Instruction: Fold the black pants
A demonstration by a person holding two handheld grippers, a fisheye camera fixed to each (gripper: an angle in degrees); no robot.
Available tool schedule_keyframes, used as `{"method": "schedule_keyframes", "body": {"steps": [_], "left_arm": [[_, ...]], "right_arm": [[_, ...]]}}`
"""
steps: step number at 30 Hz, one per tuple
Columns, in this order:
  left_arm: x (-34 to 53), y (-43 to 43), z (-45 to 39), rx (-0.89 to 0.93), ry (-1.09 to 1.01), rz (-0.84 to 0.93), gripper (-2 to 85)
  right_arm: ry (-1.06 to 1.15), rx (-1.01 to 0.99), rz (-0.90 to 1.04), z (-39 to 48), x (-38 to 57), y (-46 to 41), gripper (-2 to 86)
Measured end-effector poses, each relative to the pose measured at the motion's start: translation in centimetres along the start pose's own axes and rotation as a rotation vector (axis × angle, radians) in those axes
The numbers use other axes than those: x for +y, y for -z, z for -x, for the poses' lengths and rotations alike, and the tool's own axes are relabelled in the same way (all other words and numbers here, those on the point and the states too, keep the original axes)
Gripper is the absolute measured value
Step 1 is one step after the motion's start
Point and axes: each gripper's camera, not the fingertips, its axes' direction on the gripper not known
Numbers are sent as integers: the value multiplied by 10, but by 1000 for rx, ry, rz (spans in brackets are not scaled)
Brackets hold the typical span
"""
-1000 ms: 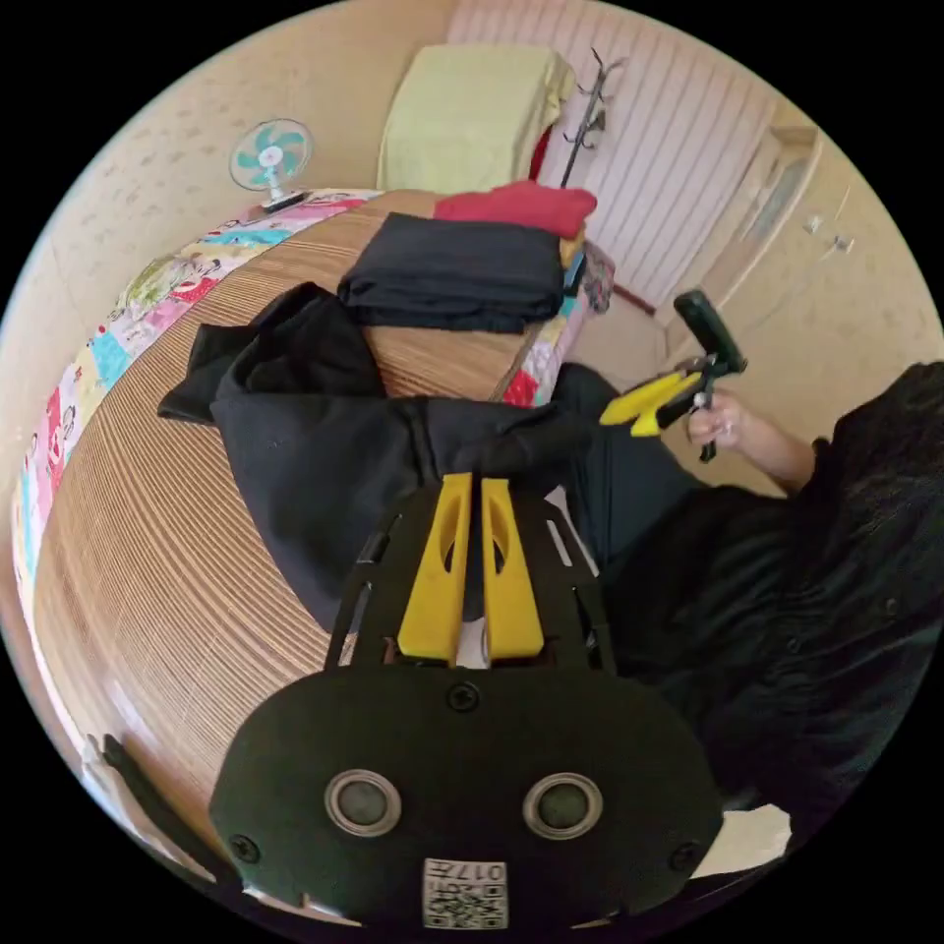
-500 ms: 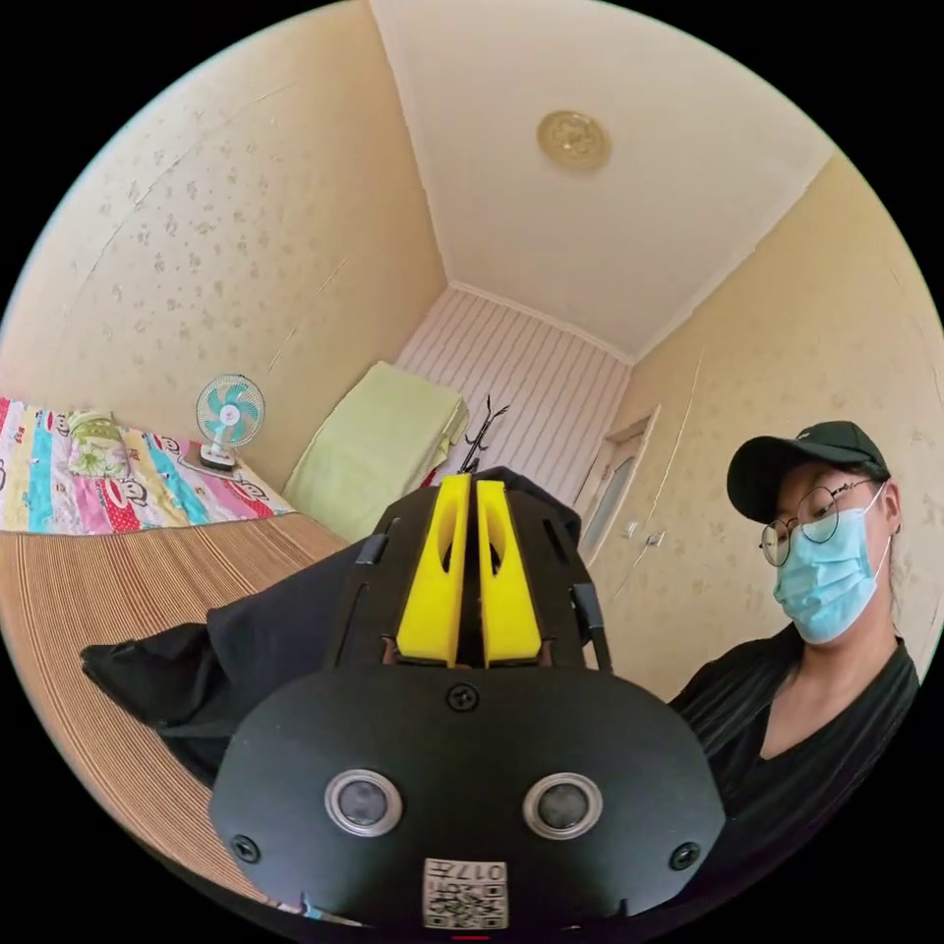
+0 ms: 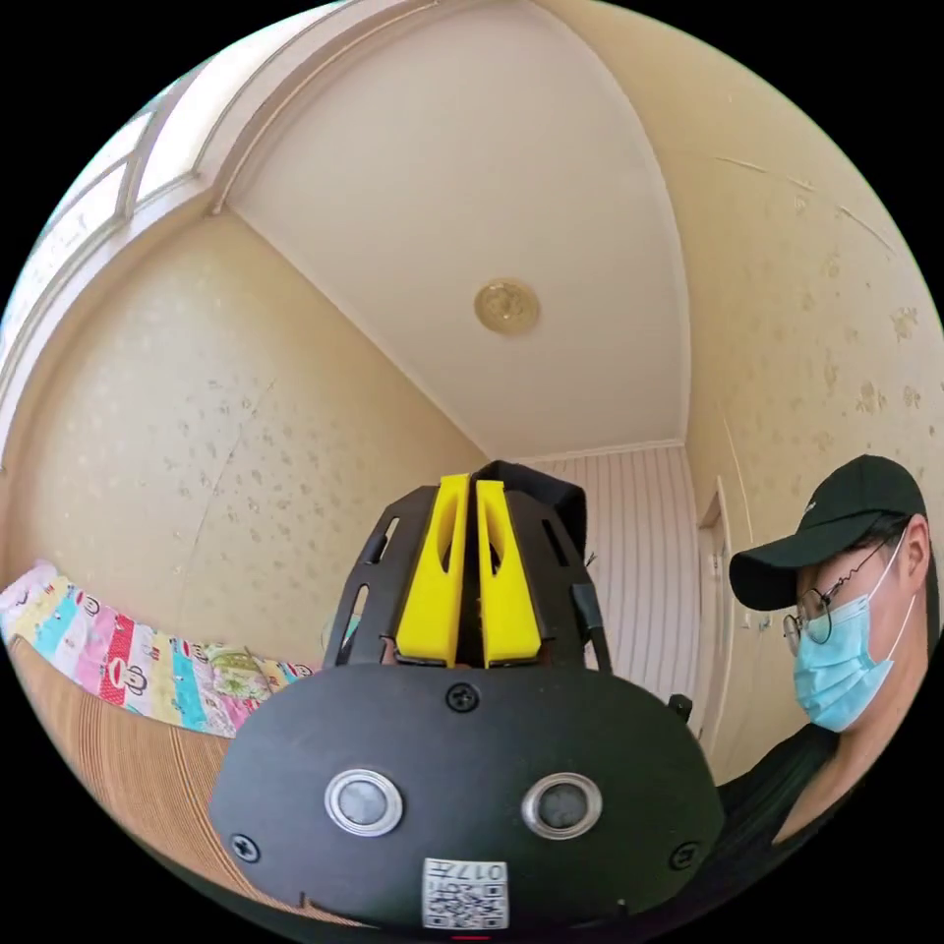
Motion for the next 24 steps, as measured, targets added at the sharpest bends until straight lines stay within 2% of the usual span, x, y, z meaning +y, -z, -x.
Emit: {"method": "schedule_keyframes", "body": {"steps": [6,9,13,17,19,20,22,23,24], "left_arm": [[-113,54,-38,-187,-169,-168,-8],[-148,47,-57,-268,-283,-169,-7],[-145,22,-47,-378,-348,-105,-7],[-99,-27,22,-522,-384,-2,-5],[-89,-78,83,-623,-338,90,-2],[-85,-123,138,-694,-278,173,0],[-76,-194,240,-790,-159,326,6],[-59,-231,311,-860,-65,480,11],[-30,-253,377,-962,39,689,17]], "right_arm": [[54,-202,-378,-8,-165,48,36],[101,-144,-439,8,-218,56,37],[49,-154,-300,3,-242,8,37],[21,-93,-162,-6,-210,-81,40],[-41,-59,-30,-24,-201,-178,45],[-62,-54,1,-31,-201,-208,46],[-108,16,161,-64,-201,-349,67],[-107,42,223,-74,-197,-386,79],[-181,112,406,-100,-175,-453,97]]}}
